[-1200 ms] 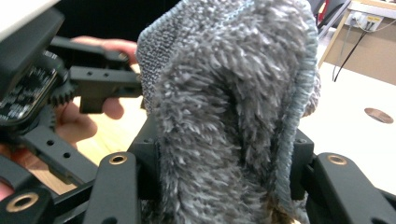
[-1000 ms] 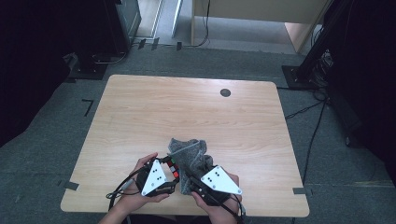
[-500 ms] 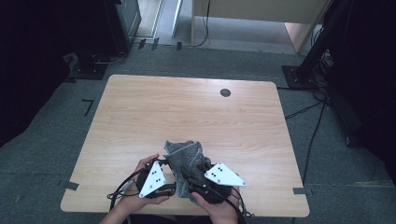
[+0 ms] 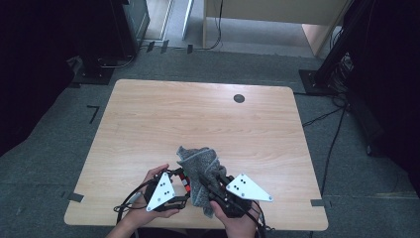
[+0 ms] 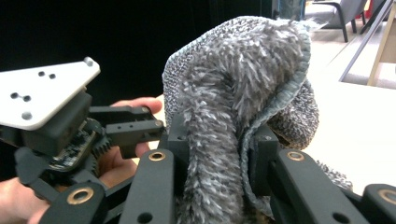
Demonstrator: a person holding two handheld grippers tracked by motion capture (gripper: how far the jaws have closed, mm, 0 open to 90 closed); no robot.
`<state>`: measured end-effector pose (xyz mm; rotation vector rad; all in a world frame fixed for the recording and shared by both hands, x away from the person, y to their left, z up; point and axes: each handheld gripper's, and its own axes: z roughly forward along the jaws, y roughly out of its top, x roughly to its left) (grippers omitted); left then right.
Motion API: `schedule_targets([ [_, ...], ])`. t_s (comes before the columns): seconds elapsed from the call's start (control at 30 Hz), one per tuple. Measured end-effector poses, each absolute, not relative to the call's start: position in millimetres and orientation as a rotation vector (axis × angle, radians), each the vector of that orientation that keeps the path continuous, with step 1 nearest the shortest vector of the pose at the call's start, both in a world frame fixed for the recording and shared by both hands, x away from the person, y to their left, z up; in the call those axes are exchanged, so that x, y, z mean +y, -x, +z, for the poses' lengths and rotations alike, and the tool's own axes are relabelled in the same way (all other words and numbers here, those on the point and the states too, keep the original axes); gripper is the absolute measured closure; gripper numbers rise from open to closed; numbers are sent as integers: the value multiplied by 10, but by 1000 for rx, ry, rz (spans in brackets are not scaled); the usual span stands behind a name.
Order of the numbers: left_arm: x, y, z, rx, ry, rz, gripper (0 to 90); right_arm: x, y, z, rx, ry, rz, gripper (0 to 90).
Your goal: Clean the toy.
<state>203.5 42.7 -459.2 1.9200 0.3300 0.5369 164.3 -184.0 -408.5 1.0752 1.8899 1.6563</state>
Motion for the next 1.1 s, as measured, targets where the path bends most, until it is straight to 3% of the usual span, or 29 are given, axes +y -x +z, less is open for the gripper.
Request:
schedule_targets([
  [1.1,479,-1997,-4499,297,-1893,548,339,-2072,-1874,-4348,1893,-1251,1651,662],
])
